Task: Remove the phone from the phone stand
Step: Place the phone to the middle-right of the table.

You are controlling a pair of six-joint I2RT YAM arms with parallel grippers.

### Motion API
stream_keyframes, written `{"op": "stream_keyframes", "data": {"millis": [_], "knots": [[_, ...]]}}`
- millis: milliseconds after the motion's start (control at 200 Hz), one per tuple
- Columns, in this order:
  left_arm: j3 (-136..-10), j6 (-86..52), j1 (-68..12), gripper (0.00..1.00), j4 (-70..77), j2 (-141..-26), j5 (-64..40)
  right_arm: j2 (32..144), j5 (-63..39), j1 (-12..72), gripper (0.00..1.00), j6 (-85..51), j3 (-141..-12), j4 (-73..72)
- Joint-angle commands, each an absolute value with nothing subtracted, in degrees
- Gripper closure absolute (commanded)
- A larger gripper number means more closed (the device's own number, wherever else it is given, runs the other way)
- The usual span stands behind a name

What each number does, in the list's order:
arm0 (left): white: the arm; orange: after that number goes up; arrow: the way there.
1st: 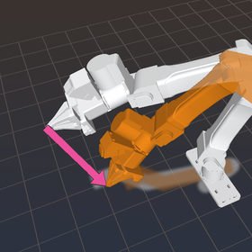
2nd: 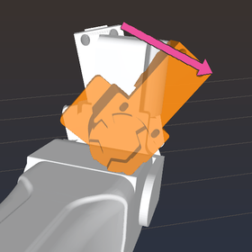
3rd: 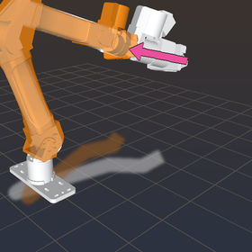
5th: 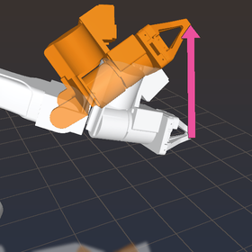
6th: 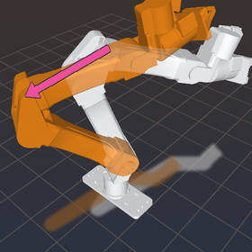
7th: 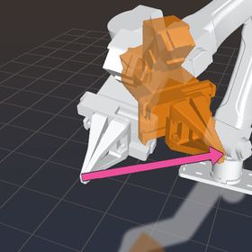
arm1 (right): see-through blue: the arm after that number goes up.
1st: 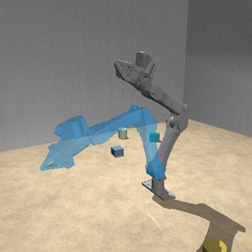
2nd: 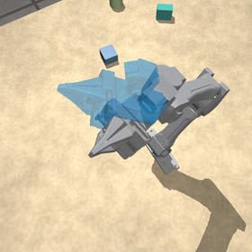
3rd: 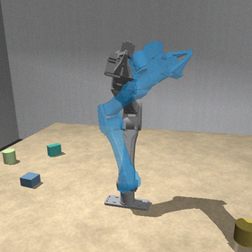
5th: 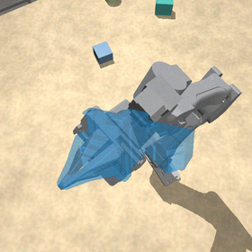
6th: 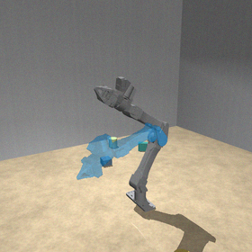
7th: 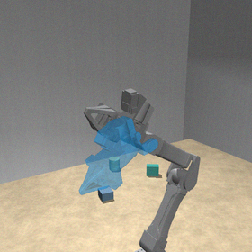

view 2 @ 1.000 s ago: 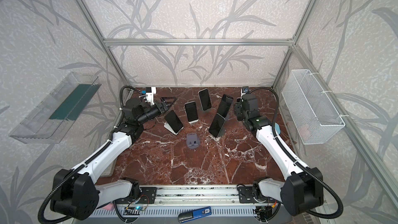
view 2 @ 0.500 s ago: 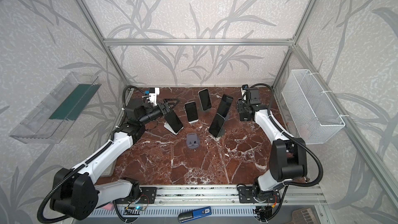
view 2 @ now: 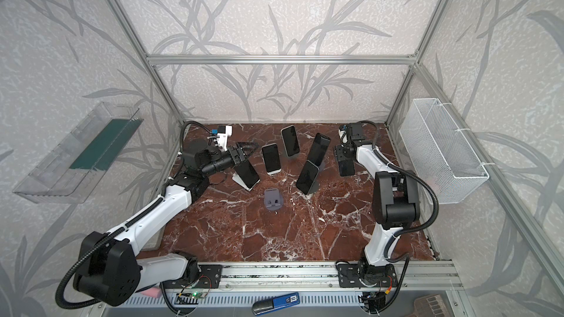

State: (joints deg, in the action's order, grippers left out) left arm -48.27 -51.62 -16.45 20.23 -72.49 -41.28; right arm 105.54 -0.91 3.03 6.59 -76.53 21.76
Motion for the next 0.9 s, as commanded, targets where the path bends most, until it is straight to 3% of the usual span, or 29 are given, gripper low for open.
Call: {"op": "stream_keyframes", "data": {"millis": [0, 895], "knots": [[-50.38, -52.00, -16.61, 0.17, 21.16, -73.39, -43.56, 107.10, -1.67, 2.43, 0.35, 8.00, -80.34, 26.28], [-49.66, -56.07, -16.66, 0.21, 30.66, -77.53, -48.47, 126.49, -8.26, -0.88, 0.31, 7.02, -100.04, 42.77]]}}
